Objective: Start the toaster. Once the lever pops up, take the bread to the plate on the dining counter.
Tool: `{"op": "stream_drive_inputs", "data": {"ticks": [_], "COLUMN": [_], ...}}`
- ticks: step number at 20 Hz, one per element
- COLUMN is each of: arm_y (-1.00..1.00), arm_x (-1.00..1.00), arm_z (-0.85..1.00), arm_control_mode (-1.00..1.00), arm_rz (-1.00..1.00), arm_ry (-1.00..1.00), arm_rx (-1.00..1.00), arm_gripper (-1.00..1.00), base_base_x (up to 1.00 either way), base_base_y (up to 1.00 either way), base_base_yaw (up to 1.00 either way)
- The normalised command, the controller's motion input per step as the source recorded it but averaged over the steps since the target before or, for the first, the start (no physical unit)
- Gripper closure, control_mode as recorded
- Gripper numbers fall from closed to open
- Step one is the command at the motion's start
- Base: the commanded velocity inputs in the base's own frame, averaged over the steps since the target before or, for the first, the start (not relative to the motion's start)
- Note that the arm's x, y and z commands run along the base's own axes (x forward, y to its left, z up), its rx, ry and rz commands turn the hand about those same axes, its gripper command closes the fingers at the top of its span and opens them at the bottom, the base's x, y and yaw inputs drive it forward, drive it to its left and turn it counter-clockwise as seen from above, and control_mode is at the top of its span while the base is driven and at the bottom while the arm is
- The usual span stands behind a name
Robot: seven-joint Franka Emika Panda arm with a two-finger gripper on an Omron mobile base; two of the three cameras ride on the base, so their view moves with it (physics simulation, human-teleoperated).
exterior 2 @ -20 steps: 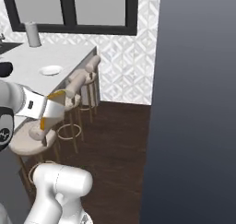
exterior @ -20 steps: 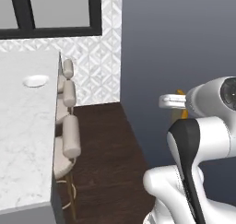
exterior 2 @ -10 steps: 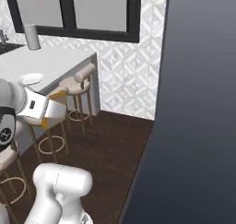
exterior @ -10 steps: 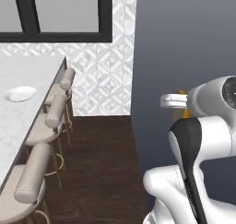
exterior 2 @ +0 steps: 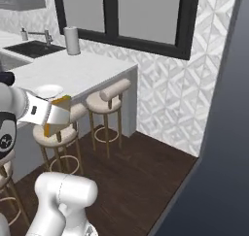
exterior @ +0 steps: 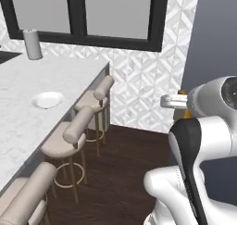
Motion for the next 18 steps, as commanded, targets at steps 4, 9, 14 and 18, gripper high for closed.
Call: {"op": "stream_drive_inputs", "data": {"ticks": [4,9,14,18], "arm_y": [0.00,0.00,0.00,0.00], "arm_x": [0.00,0.00,0.00,0.00], "arm_z": [0.00,0.00,0.00,0.00], "arm_control_mode": [1.00,1.00,1.00,1.00], "arm_rz": [0.00,0.00,0.00,0.00], "arm_ry": [0.00,0.00,0.00,0.00], "arm_rx": [0.00,0.00,0.00,0.00], "arm_gripper": [1.00,1.00,1.00,1.00], "base_base_x": [0.62,0.54,0.39,0.35], "base_base_y": [-0.40,-0.42,-0.47,-0.48], "base_base_yaw": [0.61,0.61,0.61,0.60]}}
